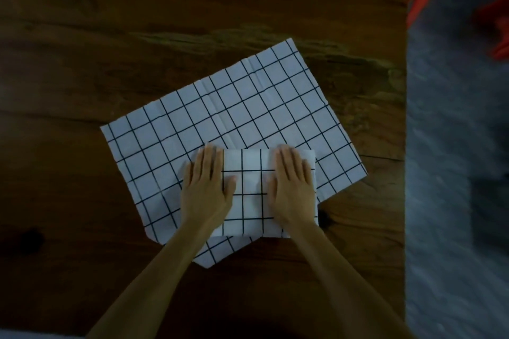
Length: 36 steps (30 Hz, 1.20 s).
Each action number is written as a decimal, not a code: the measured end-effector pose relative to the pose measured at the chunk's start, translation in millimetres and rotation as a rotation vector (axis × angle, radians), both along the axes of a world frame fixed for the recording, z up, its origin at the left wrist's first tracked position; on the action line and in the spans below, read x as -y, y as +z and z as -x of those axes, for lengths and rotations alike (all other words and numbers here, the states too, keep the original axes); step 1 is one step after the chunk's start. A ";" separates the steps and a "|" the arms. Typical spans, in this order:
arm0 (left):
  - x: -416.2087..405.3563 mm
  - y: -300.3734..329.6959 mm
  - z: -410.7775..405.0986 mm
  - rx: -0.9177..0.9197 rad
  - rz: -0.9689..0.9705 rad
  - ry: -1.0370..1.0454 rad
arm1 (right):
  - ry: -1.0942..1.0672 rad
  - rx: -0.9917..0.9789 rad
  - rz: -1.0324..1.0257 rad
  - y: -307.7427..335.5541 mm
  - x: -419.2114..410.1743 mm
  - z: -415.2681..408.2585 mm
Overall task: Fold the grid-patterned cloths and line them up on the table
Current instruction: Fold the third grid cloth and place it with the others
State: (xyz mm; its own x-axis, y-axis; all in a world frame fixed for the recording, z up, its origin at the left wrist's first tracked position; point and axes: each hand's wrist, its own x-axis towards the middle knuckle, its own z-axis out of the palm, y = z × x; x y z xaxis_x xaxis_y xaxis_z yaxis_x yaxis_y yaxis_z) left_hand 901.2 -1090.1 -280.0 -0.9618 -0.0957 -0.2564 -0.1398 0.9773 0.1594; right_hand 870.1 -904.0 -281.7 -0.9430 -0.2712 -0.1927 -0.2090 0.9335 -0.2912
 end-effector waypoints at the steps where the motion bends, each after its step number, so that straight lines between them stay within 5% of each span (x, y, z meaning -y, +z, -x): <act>1: 3.5 3.1 -1.8 0.006 0.010 0.010 | -0.020 0.005 -0.026 2.2 -11.2 -0.9; 6: -12.3 19.8 9.6 -0.051 0.045 0.046 | -0.095 0.028 -0.031 11.8 -5.3 0.8; 11: -35.5 0.1 11.2 -0.032 0.026 -0.189 | 0.114 0.072 0.150 11.4 40.8 5.0; 22: -1.3 13.2 -0.3 -0.016 0.019 0.027 | -0.095 0.028 -0.088 12.2 -19.3 1.9; 28: -39.2 5.6 12.2 -0.016 -0.065 -0.155 | 0.134 0.127 0.195 10.3 37.7 7.5; 36: 12.8 3.5 -5.4 -0.031 -0.049 -0.019 | -0.030 -0.032 -0.031 -2.6 -24.3 11.6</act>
